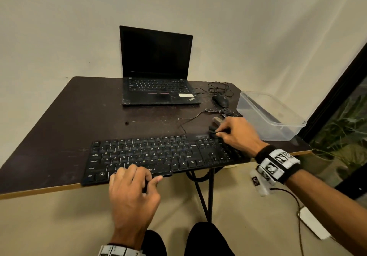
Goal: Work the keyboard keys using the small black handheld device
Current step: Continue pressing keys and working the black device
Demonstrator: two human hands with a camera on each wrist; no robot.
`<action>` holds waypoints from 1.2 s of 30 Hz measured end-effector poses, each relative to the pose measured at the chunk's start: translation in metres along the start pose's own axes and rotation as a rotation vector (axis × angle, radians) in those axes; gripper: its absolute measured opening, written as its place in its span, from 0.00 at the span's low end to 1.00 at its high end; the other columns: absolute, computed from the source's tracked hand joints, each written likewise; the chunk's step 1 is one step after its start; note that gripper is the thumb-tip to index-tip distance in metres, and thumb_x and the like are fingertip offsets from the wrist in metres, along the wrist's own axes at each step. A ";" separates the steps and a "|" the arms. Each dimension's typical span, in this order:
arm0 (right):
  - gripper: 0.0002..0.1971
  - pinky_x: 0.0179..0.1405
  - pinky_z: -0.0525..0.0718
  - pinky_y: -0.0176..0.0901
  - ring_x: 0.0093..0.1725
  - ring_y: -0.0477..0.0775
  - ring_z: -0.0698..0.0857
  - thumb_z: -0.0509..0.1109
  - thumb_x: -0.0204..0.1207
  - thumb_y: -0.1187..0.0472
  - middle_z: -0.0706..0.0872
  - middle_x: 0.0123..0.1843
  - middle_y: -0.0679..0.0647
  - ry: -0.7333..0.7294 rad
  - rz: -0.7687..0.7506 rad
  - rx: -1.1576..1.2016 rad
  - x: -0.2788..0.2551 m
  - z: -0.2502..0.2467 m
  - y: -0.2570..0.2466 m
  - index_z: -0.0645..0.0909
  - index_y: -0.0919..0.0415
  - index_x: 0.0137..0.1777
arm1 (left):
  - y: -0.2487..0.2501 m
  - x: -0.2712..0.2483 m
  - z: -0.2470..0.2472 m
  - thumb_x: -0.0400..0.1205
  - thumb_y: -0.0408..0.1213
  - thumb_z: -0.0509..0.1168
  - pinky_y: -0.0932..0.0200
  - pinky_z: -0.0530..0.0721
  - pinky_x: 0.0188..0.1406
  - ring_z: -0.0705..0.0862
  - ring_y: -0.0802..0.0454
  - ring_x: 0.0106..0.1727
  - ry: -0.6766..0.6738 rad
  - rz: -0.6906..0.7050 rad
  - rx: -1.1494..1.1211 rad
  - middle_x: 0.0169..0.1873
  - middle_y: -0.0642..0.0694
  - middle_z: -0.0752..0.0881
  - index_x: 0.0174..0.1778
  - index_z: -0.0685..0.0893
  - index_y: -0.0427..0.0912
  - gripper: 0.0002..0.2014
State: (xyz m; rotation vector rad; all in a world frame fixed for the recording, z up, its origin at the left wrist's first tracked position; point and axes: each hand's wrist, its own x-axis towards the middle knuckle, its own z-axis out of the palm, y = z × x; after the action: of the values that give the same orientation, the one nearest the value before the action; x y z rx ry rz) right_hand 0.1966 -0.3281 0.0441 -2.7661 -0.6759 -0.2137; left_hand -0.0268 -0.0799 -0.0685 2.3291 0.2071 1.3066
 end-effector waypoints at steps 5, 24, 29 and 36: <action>0.05 0.50 0.82 0.43 0.48 0.44 0.85 0.81 0.83 0.56 0.96 0.56 0.47 0.083 0.130 0.031 -0.006 -0.004 0.024 0.97 0.50 0.55 | 0.001 0.001 0.001 0.77 0.43 0.73 0.50 0.64 0.41 0.69 0.42 0.33 0.030 0.003 0.003 0.30 0.50 0.71 0.32 0.79 0.41 0.14; 0.05 0.56 0.83 0.45 0.57 0.50 0.89 0.81 0.83 0.56 0.95 0.52 0.48 0.134 0.278 0.218 -0.019 0.001 0.033 0.98 0.51 0.54 | 0.001 0.002 0.002 0.76 0.46 0.70 0.48 0.65 0.39 0.68 0.45 0.35 0.024 0.005 0.024 0.30 0.53 0.70 0.31 0.78 0.42 0.14; 0.03 0.52 0.81 0.43 0.50 0.44 0.86 0.83 0.81 0.57 0.90 0.45 0.41 0.145 0.272 0.204 -0.048 0.003 0.028 0.97 0.51 0.51 | 0.002 0.003 0.001 0.77 0.47 0.68 0.48 0.64 0.38 0.69 0.45 0.33 0.011 -0.002 0.014 0.31 0.56 0.67 0.31 0.78 0.42 0.14; 0.03 0.56 0.87 0.47 0.51 0.50 0.91 0.83 0.80 0.54 0.93 0.44 0.45 0.194 0.323 0.250 -0.049 0.002 0.026 0.95 0.49 0.45 | 0.003 0.002 0.002 0.77 0.47 0.68 0.47 0.65 0.39 0.69 0.45 0.34 0.028 0.012 0.013 0.31 0.55 0.67 0.31 0.79 0.41 0.15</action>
State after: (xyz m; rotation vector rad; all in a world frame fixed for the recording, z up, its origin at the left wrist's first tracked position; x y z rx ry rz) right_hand 0.1658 -0.3707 0.0253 -2.5236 -0.1876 -0.3001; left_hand -0.0241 -0.0830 -0.0665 2.3271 0.2122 1.3484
